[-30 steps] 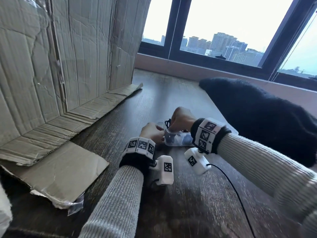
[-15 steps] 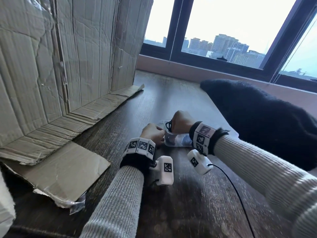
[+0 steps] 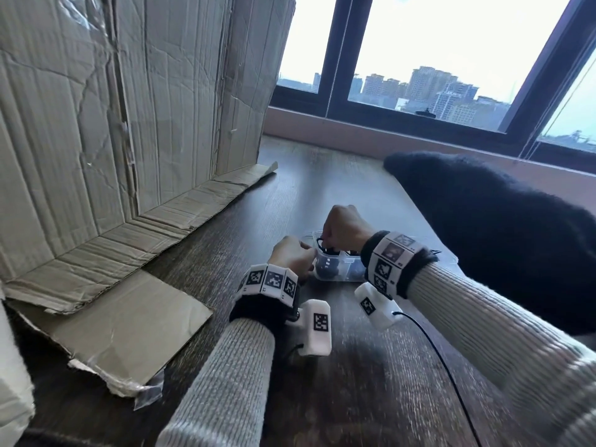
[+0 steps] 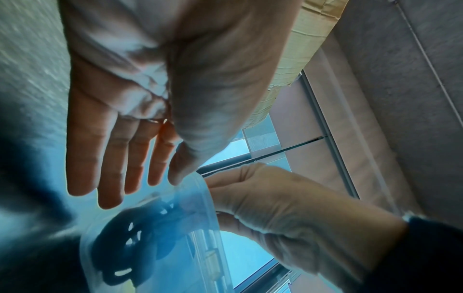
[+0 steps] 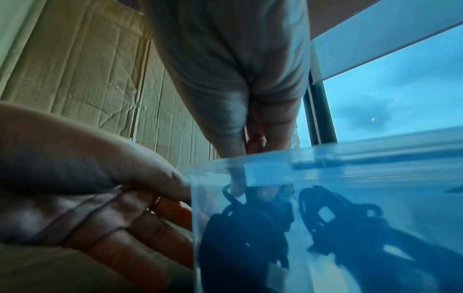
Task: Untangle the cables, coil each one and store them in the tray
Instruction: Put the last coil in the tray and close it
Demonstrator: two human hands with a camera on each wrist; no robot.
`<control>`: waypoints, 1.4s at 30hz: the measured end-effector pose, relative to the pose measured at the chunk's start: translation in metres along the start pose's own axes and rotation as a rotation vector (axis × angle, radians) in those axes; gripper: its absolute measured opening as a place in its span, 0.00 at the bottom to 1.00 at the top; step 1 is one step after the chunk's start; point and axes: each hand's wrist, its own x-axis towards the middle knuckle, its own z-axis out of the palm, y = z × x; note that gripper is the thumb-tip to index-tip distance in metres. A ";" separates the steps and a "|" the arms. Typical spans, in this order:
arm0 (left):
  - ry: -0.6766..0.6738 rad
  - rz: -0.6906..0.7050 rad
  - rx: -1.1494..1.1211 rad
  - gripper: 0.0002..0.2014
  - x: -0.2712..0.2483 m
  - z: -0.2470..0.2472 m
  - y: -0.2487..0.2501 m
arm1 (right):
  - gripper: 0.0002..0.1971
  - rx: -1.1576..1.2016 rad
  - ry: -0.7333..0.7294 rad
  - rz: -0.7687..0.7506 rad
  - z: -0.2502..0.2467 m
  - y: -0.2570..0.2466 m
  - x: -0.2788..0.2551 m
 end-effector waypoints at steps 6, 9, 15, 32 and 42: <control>-0.031 0.028 0.055 0.17 0.005 0.003 0.006 | 0.08 -0.124 -0.155 -0.014 -0.005 -0.006 0.010; 0.006 0.057 0.033 0.18 0.006 0.004 0.008 | 0.15 0.091 -0.315 -0.006 -0.033 0.019 0.002; 0.046 0.088 0.019 0.16 -0.002 0.002 0.011 | 0.14 0.249 -0.138 0.340 -0.068 0.117 -0.004; 0.138 0.132 0.033 0.15 0.013 -0.009 0.003 | 0.24 1.066 -0.492 0.671 -0.032 0.210 -0.038; 0.169 0.222 -0.155 0.21 0.004 -0.012 0.018 | 0.09 1.261 -0.025 0.404 -0.066 0.220 -0.081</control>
